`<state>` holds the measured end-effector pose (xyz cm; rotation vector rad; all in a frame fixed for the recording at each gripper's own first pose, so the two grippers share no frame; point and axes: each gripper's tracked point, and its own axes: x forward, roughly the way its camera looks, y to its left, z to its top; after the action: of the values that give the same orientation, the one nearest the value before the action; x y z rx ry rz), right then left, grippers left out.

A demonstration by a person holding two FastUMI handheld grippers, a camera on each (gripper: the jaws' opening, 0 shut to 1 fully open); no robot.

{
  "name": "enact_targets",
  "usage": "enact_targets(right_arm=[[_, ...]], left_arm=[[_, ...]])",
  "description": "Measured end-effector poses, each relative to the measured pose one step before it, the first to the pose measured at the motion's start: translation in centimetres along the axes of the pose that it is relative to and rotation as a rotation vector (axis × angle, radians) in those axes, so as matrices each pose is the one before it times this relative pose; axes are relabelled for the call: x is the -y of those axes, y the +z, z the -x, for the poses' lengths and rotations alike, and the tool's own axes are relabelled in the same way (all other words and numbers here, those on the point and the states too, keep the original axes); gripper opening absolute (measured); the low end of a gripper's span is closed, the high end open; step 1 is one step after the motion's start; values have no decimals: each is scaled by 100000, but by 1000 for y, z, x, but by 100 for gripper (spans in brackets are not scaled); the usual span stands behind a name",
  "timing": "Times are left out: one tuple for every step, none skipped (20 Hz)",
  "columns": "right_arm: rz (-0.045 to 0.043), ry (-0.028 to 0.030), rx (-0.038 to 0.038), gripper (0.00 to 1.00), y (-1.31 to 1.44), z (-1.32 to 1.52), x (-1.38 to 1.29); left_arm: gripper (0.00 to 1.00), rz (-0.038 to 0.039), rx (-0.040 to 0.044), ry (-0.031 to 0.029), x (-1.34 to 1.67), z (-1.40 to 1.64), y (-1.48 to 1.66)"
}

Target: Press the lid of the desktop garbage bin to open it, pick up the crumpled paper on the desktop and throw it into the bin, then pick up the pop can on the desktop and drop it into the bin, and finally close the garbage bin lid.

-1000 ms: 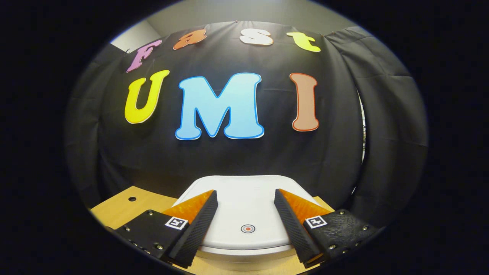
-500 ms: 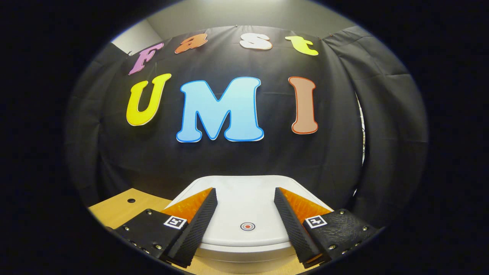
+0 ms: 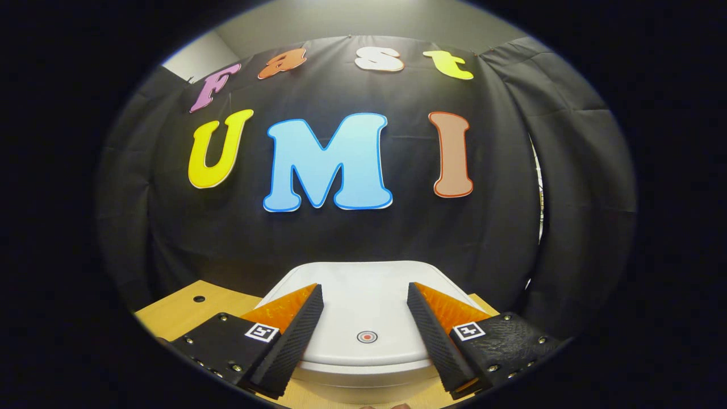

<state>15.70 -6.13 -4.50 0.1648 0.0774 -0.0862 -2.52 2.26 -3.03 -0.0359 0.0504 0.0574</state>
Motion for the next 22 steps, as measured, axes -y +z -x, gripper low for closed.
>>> enact_targets(right_arm=[[1278, 225, -759, 96, 233, 948, 28], [1961, 1542, 582, 95, 98, 1051, -302], [2250, 1676, 750, 95, 72, 1044, -351], [2001, 1031, 893, 95, 144, 976, -164], [1594, 1342, 216, 95, 40, 996, -151], [853, 1585, 60, 95, 128, 1133, -318], [-100, 1717, -508, 95, 38, 925, -319], [-309, 2190, -360, 95, 137, 1151, -494], [-132, 1311, 61, 95, 160, 1080, -337], [-134, 542, 680, 95, 299, 1064, -231], [22, 267, 948, 95, 224, 1003, -157], [-25, 993, 1003, 95, 330, 1054, -479], [809, 1021, 1572, 95, 257, 993, -574], [1152, -84, 1039, 95, 357, 983, -282], [1665, 339, 1333, 95, 238, 874, -256], [1075, -94, 1222, 95, 397, 780, -329], [549, -109, 1076, 95, 285, 703, -305], [-435, -1000, 1043, 95, 352, 519, -231], [-743, -1020, 286, 95, 101, 312, -215], [-1070, -1462, 876, 95, 138, 279, -163], [-1086, -1081, -391, 94, -155, 195, -227], [-941, -575, -1564, 94, -441, 173, -277]], left_arm=[[95, -907, 921, 1305, 111, 209, 512], [95, -1510, 804, 1157, 91, 69, 209], [95, -1220, 800, 811, 586, 281, 880], [95, -419, 501, 180, 269, 25, 131], [95, 321, 519, 130, 294, 70, 133], [95, 660, 702, -311, 391, 36, 180], [95, 394, 441, -244, 336, 98, -25], [96, 273, 708, -337, 300, -20, 74], [96, 307, 686, -535, 349, 56, 180], [96, 70, 604, -698, 358, -48, 139], [95, -177, 212, -414, 185, -191, 72], [95, -289, 522, -327, 56, -158, 107], [95, -121, 1048, -116, -4, -139, 410], [95, 10, 992, -29, -90, -224, 303], [95, 71, 1130, -214, -175, -127, 374], [95, -178, 890, -313, -243, -12, 247], [95, 24, 734, -508, -187, -33, 114], [95, 257, 78, -1018, -112, 83, 67], [95, 122, -481, -1053, -128, -19, -176], [95, -374, -713, -888, -248, -148, -186], [95, -507, -878, -663, -268, -97, -152], [95, -256, -481, -943, -161, -27, -38]])
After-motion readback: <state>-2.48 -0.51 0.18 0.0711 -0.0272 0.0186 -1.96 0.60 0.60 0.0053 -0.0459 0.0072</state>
